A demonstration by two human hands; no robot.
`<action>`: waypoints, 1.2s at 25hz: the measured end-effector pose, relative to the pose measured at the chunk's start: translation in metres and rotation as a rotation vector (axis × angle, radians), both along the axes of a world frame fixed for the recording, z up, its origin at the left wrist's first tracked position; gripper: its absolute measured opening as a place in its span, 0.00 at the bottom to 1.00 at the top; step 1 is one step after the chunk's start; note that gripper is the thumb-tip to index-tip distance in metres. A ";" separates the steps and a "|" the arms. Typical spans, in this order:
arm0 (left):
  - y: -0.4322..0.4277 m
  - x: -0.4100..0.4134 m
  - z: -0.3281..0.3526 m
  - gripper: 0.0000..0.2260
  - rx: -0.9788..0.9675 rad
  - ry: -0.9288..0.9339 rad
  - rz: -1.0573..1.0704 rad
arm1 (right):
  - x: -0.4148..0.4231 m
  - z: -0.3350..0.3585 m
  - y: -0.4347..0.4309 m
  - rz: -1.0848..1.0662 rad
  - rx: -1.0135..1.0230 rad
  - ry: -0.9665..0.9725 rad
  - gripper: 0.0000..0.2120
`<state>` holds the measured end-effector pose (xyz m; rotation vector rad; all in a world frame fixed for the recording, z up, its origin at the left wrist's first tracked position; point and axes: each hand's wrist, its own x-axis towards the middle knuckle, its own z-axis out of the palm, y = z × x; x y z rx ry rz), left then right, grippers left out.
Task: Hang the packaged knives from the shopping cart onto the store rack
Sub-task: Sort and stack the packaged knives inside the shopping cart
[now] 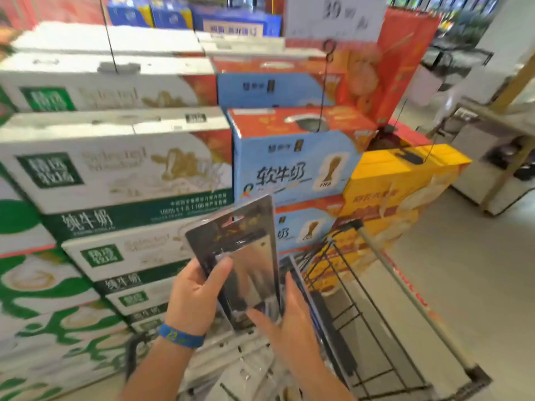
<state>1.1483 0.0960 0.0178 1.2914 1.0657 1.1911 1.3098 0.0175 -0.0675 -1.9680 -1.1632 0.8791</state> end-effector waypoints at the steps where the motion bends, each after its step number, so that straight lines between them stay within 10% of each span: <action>1: 0.004 0.012 0.017 0.06 0.052 -0.014 -0.018 | 0.015 0.013 0.000 -0.026 0.037 0.023 0.60; 8: 0.004 0.087 0.074 0.10 0.203 -0.156 -0.087 | 0.084 0.051 -0.022 -0.086 0.347 0.253 0.07; 12: 0.003 0.130 0.049 0.13 0.045 -0.202 -0.046 | 0.130 0.061 -0.048 -0.205 0.443 0.054 0.12; 19: -0.069 0.147 -0.143 0.25 -0.676 0.910 -0.295 | 0.193 0.030 -0.081 -0.395 0.244 -0.296 0.17; 30: -0.104 0.139 -0.152 0.17 -0.726 0.958 -0.458 | 0.184 -0.096 -0.083 0.178 -0.563 -0.375 0.15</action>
